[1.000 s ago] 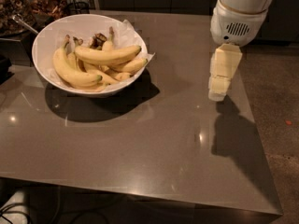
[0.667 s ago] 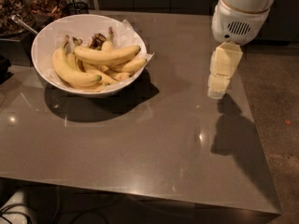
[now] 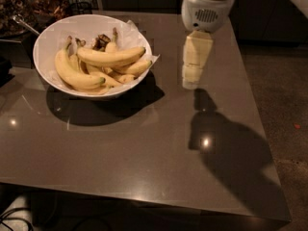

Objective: Pick banana from white bowl

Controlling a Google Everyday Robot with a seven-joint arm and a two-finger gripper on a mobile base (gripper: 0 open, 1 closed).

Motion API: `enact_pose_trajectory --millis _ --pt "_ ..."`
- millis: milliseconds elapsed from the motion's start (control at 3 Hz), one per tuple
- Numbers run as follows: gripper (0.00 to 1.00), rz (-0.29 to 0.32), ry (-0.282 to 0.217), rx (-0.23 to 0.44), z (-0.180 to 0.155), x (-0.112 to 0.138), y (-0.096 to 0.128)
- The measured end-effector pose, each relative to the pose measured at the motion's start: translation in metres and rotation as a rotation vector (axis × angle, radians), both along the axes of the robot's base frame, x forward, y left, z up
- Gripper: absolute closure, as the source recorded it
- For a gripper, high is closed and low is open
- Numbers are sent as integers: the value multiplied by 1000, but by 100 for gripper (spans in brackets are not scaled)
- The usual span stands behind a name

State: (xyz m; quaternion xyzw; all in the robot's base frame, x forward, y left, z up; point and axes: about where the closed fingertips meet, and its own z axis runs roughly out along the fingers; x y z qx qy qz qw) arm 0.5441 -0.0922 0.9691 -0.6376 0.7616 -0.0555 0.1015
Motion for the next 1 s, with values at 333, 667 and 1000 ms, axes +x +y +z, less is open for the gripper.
enact_pose_trajectory --millis 333,667,1000 --pt "0 88 3 -16 1 8 33" --pt "0 93 -25 2 2 15 39" --pt "0 106 -45 28 5 21 50"
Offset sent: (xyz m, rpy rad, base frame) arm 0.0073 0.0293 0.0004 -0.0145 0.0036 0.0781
